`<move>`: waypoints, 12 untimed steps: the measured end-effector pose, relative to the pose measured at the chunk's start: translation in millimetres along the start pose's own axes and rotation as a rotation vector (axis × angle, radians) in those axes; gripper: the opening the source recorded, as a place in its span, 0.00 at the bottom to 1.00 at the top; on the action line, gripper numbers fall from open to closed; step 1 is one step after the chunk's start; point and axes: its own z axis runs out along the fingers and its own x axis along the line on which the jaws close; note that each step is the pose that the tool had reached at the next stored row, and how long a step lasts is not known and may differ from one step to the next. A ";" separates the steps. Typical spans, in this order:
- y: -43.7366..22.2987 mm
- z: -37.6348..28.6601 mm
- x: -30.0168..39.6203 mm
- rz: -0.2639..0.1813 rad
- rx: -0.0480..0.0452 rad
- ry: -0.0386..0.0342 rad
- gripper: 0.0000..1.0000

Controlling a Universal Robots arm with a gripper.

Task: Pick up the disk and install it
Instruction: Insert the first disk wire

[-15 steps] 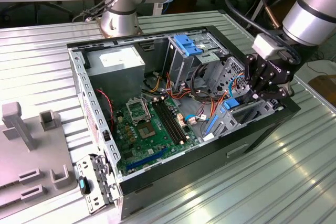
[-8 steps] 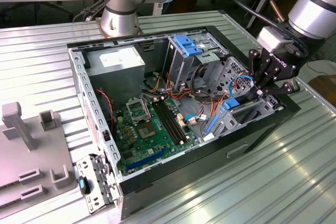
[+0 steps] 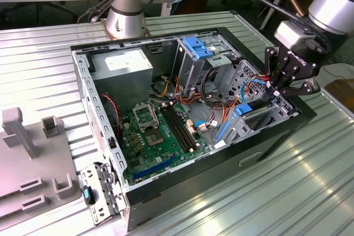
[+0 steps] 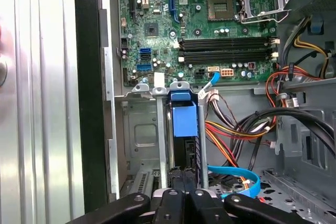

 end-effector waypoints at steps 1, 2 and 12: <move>0.0 -0.9 0.0 0.000 0.0000 0.0000 0.11; -0.1 -1.2 0.0 0.000 0.0000 -0.0002 0.11; -29.5 -0.2 -1.4 -0.127 0.0000 -0.0009 0.11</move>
